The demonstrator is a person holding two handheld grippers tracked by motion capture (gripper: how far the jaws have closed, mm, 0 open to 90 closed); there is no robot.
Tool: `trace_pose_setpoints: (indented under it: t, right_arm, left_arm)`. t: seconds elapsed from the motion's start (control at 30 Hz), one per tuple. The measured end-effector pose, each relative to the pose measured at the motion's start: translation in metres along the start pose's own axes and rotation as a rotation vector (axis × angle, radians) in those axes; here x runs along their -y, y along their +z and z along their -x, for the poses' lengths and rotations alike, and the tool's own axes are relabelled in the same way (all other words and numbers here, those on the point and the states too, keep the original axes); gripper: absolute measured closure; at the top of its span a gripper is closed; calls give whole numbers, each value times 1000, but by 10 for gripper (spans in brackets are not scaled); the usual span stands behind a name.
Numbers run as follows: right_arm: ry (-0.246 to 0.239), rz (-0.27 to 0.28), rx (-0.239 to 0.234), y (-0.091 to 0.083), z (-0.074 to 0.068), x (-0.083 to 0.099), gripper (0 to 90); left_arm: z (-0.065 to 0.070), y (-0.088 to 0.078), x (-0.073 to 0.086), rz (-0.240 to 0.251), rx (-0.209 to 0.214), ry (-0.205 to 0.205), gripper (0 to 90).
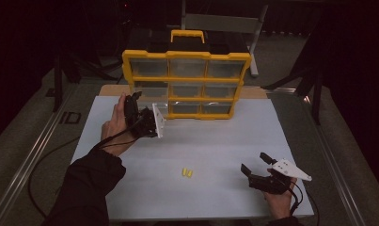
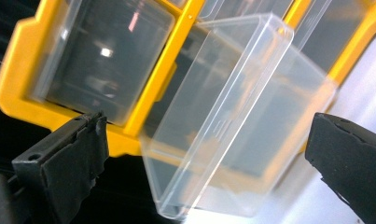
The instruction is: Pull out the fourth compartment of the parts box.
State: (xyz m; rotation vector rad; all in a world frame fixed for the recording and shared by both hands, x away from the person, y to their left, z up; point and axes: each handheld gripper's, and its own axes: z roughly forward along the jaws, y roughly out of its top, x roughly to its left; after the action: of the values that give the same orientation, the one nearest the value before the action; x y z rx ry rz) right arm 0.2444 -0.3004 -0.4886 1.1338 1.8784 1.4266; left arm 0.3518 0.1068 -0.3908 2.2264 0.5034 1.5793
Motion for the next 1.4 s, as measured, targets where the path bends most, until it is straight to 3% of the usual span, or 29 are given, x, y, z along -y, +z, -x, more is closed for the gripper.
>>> trace_pose_setpoints:
  t: [0.27,0.43,0.63,0.83,0.97,1.13,1.3,1.4]
  right_arm:
    - [0,0,0,0,0,0,87]
    - [1,-1,-2,0,0,0,87]
    - [8,2,-1,0,0,0,87]
    - [4,-2,-9,1,-1,0,87]
    - [-3,-3,-13,0,0,0,86]
    - [2,-1,-11,1,-1,0,87]
    - [6,-4,-14,3,-1,0,87]
    - [5,-7,-12,4,-2,0,87]
  left_arm:
    - [-11,-7,4,55,124,-278,2]
    - [-19,-12,13,104,183,-494,3]
    - [-23,-17,25,124,232,-598,3]
    - [-24,-23,43,160,277,-767,3]
    - [-21,-26,54,183,277,-810,3]
    - [-13,-34,68,194,265,-787,3]
    - [-9,-44,90,183,277,-834,3]
    - [-4,-53,103,188,278,-838,3]
